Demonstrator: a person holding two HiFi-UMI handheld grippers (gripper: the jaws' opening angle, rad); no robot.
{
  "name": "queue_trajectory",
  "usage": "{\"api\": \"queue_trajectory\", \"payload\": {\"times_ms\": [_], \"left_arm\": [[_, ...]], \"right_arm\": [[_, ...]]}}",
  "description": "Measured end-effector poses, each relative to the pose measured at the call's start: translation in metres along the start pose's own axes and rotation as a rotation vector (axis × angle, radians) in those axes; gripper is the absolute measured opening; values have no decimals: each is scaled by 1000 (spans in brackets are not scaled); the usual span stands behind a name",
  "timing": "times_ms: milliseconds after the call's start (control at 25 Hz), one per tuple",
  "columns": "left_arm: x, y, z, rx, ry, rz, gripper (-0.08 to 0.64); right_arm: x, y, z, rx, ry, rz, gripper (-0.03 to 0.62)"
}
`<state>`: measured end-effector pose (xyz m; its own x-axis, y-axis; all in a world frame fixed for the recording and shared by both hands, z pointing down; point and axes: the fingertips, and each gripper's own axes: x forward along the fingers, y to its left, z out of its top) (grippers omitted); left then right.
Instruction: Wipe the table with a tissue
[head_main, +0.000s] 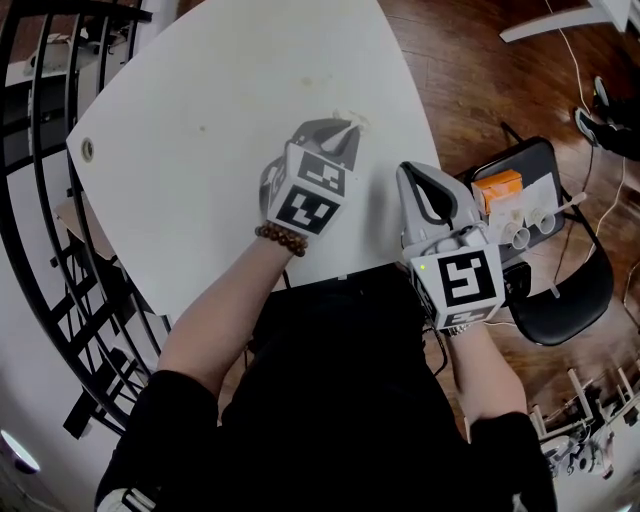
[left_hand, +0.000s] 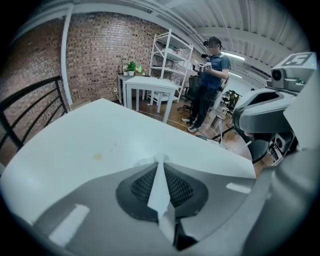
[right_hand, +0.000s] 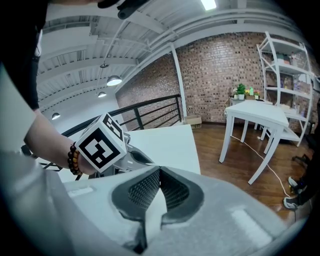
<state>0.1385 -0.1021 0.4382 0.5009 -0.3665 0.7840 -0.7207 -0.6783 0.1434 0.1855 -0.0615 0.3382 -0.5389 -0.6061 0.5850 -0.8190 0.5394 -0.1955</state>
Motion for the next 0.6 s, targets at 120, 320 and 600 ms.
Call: {"api": "queue_trajectory", "payload": {"times_ms": [120, 320, 600], "left_arm": [[1, 1, 0, -9, -4, 2, 21], [1, 7, 3, -13, -8, 16, 21], [-3, 33, 19, -13, -22, 66, 21]], "right_arm": [[2, 2, -1, -2, 1, 7, -12], [4, 0, -7, 1, 13, 6, -12], [6, 2, -4, 2, -6, 20, -12]]}}
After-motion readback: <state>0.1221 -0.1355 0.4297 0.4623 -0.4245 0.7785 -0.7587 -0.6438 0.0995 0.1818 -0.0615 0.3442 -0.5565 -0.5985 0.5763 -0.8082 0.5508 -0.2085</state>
